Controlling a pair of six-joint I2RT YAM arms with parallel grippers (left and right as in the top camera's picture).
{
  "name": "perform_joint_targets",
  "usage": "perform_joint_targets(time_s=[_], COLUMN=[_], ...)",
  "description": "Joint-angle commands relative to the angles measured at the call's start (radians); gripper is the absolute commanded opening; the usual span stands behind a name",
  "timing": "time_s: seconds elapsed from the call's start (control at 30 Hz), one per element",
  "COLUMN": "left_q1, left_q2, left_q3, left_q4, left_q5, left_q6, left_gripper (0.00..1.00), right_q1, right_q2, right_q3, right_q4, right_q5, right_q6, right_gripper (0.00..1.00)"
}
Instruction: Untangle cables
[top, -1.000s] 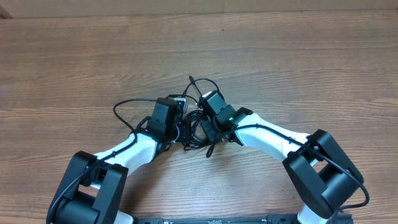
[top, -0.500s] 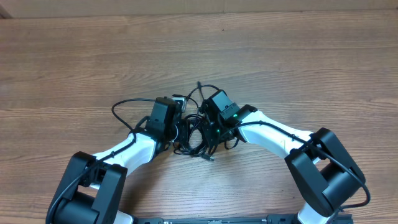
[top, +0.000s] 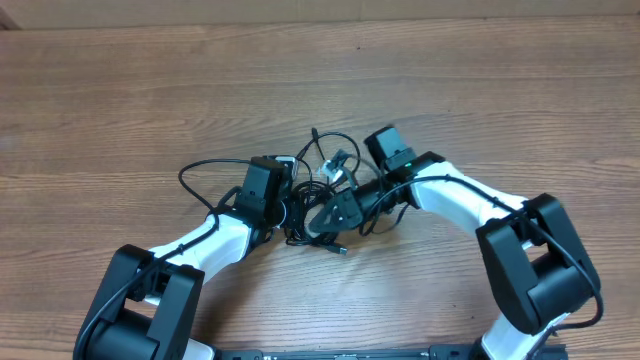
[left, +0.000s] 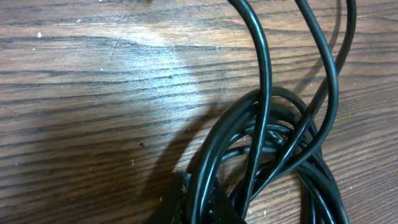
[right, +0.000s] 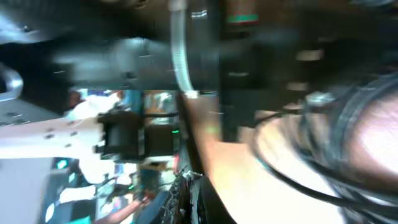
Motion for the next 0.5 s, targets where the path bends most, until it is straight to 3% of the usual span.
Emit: perform_joint_targets(time_s=[0.0,0.03,0.1,0.2,0.33,0.47], left_q1=[-0.002,-0.002,-0.002,-0.002,-0.002,-0.002], left_q2=[0.048,0.048,0.048,0.048,0.048,0.048], left_q3=[-0.03,-0.03,-0.03,-0.03,-0.03,-0.03], left_q4=[-0.023,-0.023,-0.02,-0.019,-0.02,-0.019], left_q5=[-0.048,-0.048,-0.048,-0.048,-0.048,-0.048], left_q6=[-0.01,-0.01,-0.01,-0.01,-0.01,-0.01], left_gripper=[0.07,0.07,0.11,0.12,0.11,0.11], right_q1=[-0.024,-0.024,0.006,0.053,0.127,0.182], right_q2=[0.001,0.001,0.001,0.001,0.001,0.001], right_q3=[-0.004,-0.004,-0.004,-0.005,-0.004,-0.004], right_q4=[-0.031,-0.034,-0.032,-0.033,-0.01,0.029], right_q5=[0.251,0.293,0.368,0.546,0.9,1.072], right_q6=[0.036,0.064,0.093,0.104,0.251,0.306], right_gripper=[0.05,0.08,0.22,0.26,0.36,0.36])
